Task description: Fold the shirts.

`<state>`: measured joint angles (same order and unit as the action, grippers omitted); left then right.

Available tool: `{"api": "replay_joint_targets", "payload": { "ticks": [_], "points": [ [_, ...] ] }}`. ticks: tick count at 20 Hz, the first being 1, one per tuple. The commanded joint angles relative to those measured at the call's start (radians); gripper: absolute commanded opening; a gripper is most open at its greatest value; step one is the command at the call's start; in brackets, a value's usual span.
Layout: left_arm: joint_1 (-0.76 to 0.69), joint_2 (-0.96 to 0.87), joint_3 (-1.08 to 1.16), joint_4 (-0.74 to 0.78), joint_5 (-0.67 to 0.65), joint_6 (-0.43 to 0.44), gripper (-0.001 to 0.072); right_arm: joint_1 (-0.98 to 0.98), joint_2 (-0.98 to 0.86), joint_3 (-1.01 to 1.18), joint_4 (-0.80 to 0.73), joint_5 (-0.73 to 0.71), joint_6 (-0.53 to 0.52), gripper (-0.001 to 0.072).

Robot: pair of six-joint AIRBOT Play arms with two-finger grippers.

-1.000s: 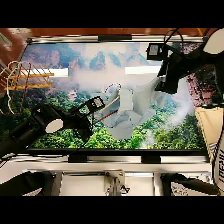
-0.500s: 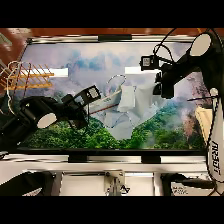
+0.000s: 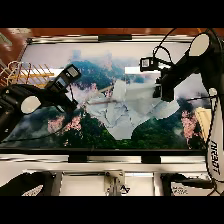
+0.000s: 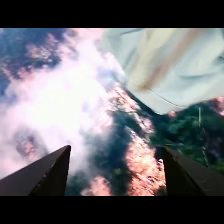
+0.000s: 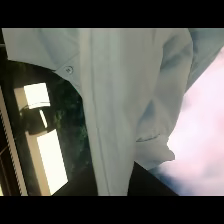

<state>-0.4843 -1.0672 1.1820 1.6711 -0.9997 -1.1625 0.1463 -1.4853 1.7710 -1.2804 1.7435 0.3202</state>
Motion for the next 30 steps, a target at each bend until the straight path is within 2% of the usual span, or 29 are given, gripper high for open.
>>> {"api": "replay_joint_targets", "payload": {
  "ticks": [1,6,7,9,10,12,14,17,18,23,28,30],
  "points": [
    [0.055,0.001,0.060,0.009,0.003,0.003,0.0720,-0.001,0.004,0.000,0.000,0.007,0.049,0.0063],
    [0.063,0.002,0.120,0.009,-0.056,-0.012,0.0720,-0.001,0.014,0.000,0.017,0.004,0.105,0.0063],
    [0.069,0.002,0.122,0.009,-0.093,-0.063,0.0720,-0.001,0.018,0.000,0.017,0.003,0.123,0.0063],
    [0.124,0.003,0.111,-0.003,-0.162,-0.236,0.0719,-0.001,0.031,0.000,0.017,-0.002,0.154,0.0063],
    [0.173,0.006,0.089,-0.057,-0.171,-0.302,0.0718,-0.001,0.040,0.000,0.017,-0.007,0.159,0.0063],
    [0.263,0.007,0.014,-0.286,-0.146,-0.323,0.0715,-0.001,0.063,0.000,0.021,-0.031,0.185,0.0063],
    [0.278,0.003,-0.103,-0.505,-0.057,-0.312,0.0714,-0.001,0.085,0.000,0.023,-0.049,0.227,0.0063],
    [0.164,-0.012,-0.266,-0.734,0.176,-0.314,0.0702,-0.001,0.110,0.000,0.023,-0.053,0.288,0.0063],
    [0.108,-0.028,-0.302,-0.769,0.249,-0.317,0.0648,-0.001,0.115,0.000,0.023,-0.053,0.311,0.0062],
    [-0.107,-0.172,-0.318,-0.912,0.545,-0.350,0.0648,-0.001,0.139,0.000,0.023,-0.052,0.380,0.0062],
    [-0.134,-0.282,-0.288,-0.965,0.652,-0.346,0.0647,-0.001,0.154,0.000,0.029,-0.051,0.386,0.0063],
    [-0.133,-0.311,-0.265,-0.965,0.652,-0.291,0.0645,-0.001,0.154,0.000,0.040,-0.051,0.393,0.0062]
  ]
}}
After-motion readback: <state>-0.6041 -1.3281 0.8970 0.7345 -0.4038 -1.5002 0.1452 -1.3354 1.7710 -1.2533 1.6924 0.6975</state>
